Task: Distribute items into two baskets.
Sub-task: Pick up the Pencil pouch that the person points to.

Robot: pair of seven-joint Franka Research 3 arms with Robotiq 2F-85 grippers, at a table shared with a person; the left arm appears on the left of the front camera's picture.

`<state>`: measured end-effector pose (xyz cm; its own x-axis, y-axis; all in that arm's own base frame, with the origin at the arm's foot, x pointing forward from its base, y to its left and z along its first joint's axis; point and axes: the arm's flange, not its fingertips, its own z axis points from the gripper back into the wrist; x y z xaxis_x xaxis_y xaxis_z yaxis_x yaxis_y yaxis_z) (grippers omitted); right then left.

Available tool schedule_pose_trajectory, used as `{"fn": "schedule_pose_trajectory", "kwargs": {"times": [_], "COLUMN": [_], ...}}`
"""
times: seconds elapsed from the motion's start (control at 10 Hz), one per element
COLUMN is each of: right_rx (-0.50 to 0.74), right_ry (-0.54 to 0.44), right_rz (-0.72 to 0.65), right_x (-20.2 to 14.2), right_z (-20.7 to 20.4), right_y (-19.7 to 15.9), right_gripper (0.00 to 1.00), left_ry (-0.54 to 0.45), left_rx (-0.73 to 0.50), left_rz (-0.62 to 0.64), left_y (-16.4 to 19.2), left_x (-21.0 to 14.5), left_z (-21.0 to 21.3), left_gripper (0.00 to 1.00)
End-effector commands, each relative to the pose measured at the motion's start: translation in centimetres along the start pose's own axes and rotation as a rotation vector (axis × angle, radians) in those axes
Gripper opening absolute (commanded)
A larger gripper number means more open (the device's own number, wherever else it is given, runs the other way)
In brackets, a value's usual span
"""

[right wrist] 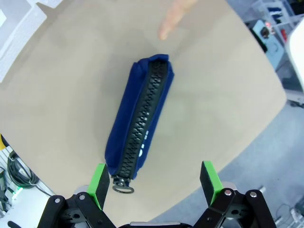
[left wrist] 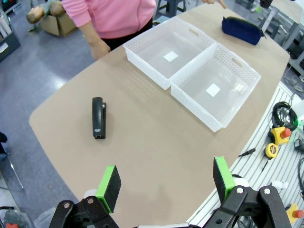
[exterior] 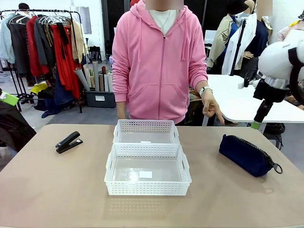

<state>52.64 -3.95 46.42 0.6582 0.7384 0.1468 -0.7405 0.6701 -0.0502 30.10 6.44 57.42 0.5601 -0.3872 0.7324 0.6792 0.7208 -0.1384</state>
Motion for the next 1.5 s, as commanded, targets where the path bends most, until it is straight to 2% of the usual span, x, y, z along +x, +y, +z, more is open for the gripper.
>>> {"fn": "schedule_pose_trajectory", "kwargs": {"times": [0.0,0.6,1.4], "right_rx": [0.044,0.116,0.073], "right_ry": [-0.027,-0.01,0.017], "right_rz": [0.014,0.005,0.038], "right_x": [0.4,-0.1,-0.6], "right_z": [-0.7,-4.9,-9.9], "right_y": [0.2,1.3,1.6], "right_gripper": [1.0,1.0,1.0], "left_ry": [-0.012,-0.012,-0.012], "left_rx": [-0.011,-0.011,-0.011], "left_rz": [-0.002,-0.002,-0.002], "left_y": [0.0,0.0,0.0], "left_x": [0.1,0.1,0.1], "left_z": [-0.1,-0.1,-0.1], "left_gripper": [1.0,1.0,1.0]}}
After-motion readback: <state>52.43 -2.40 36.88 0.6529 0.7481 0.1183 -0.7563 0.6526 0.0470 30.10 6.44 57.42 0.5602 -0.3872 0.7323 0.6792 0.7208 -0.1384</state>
